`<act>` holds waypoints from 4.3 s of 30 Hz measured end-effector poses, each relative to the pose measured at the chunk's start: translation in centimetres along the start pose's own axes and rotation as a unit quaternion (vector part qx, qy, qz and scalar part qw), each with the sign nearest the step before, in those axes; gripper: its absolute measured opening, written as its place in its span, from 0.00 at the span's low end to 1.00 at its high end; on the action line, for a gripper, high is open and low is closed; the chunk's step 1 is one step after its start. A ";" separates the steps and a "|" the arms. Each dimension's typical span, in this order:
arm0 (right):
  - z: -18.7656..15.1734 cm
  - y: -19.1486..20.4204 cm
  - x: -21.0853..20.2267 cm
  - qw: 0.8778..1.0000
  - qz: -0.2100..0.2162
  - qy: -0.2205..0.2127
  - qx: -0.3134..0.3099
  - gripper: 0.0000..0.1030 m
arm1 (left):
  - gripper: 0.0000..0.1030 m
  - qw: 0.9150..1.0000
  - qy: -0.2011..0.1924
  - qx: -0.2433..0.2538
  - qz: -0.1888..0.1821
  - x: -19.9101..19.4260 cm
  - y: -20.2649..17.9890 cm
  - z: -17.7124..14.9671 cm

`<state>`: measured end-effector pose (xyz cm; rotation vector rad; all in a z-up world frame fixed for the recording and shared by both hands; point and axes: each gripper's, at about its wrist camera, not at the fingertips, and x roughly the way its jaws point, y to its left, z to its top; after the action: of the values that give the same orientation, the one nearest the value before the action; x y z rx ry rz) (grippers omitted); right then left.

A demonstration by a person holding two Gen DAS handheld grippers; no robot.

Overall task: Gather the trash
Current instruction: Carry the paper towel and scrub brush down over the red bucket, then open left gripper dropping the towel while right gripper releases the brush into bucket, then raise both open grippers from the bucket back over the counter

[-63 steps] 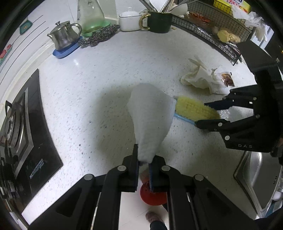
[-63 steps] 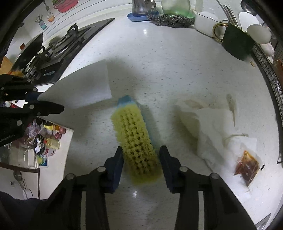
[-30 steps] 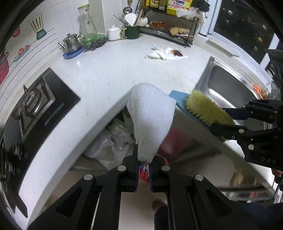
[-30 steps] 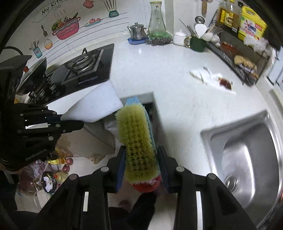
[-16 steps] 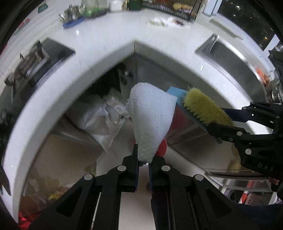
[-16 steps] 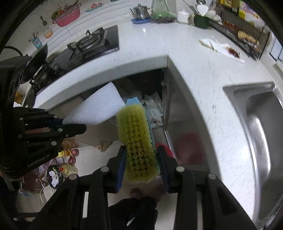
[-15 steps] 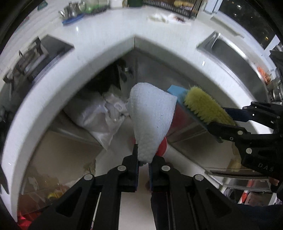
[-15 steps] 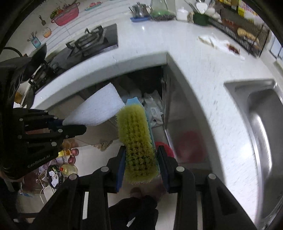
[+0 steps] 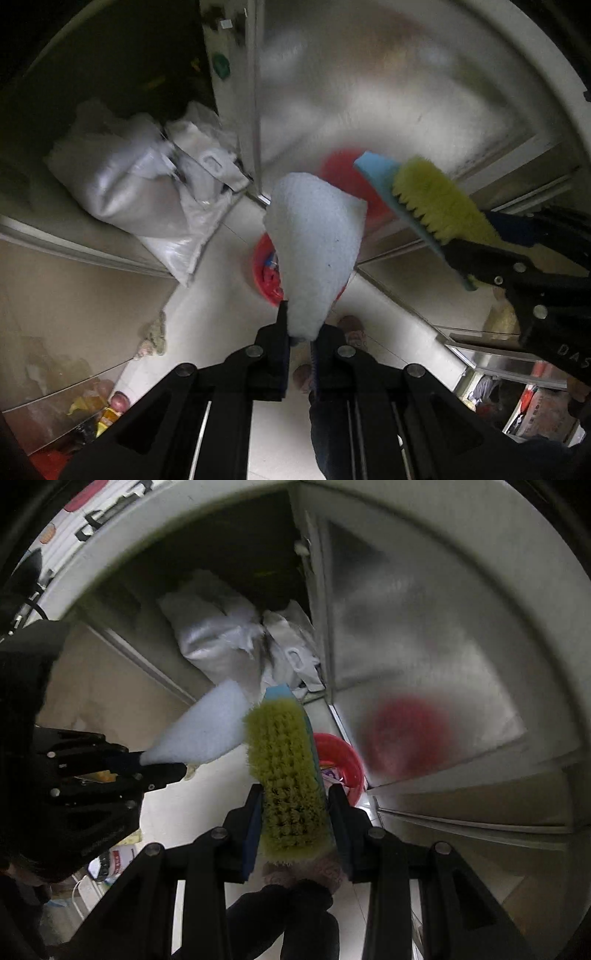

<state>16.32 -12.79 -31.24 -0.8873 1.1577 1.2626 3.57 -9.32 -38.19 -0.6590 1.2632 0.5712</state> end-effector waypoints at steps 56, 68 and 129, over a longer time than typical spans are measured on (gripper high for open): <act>-0.9 1.5 13.1 0.999 -0.015 0.030 -0.008 0.34 | 1.00 0.999 -0.009 -0.036 0.016 6.8 6.7 -1.9; 0.0 2.2 8.9 0.999 -0.030 0.018 -0.019 0.77 | 1.00 0.998 -0.025 -0.046 0.028 0.9 6.4 -2.0; 0.9 2.5 -36.0 0.963 -0.080 -0.253 0.035 0.99 | 1.00 0.954 -0.295 0.038 0.050 -42.6 -9.7 2.3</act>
<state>16.31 -20.20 4.12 -0.5452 0.7035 1.2134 2.87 -15.67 5.05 -0.3198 0.7523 0.7323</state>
